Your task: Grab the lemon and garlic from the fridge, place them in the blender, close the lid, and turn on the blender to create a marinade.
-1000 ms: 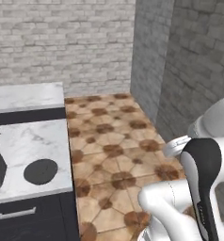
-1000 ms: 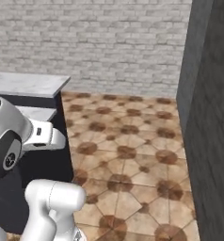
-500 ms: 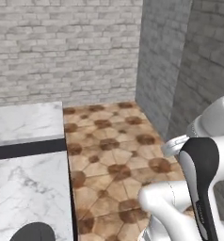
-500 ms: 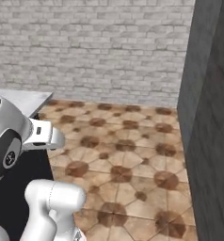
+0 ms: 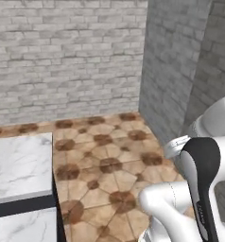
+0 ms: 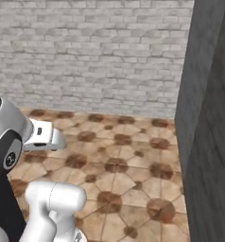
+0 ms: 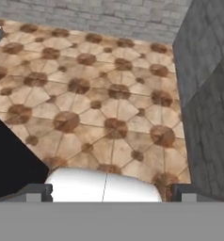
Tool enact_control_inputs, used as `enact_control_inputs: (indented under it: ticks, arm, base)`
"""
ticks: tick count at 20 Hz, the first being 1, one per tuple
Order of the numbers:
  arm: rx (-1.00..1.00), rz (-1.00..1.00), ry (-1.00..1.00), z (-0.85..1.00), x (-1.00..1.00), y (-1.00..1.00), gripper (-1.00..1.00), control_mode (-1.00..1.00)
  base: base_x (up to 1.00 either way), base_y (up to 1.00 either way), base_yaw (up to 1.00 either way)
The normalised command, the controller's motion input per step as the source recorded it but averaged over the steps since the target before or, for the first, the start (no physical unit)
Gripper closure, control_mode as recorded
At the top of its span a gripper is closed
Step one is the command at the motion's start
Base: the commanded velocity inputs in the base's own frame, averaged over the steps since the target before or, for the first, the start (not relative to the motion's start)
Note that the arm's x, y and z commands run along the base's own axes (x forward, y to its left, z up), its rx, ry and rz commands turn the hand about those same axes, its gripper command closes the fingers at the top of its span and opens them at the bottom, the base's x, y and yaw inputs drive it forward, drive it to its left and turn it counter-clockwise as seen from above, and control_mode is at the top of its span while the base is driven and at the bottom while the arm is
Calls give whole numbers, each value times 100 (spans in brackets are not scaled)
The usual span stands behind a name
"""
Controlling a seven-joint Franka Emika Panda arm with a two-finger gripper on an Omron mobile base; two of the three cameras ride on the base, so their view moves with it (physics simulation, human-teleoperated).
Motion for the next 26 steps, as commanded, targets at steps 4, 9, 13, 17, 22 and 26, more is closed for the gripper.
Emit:
enact_control_inputs:
  ticks: [4,9,13,17,22,26]
  arm:
    - [0,0,0,0,0,0,-100,100]
    - [0,0,0,0,0,0,-100,100]
    - [0,0,0,0,0,0,-100,100]
    - [0,0,0,0,0,0,-100,100]
    - [0,0,0,0,0,0,-100,100]
    - [0,0,0,0,0,0,-100,100]
  base:
    - [100,3,0]
    - [100,18,0]
    - [100,34,6]
    - [100,18,37]
    - [90,-8,79]
    - [91,-13,83]
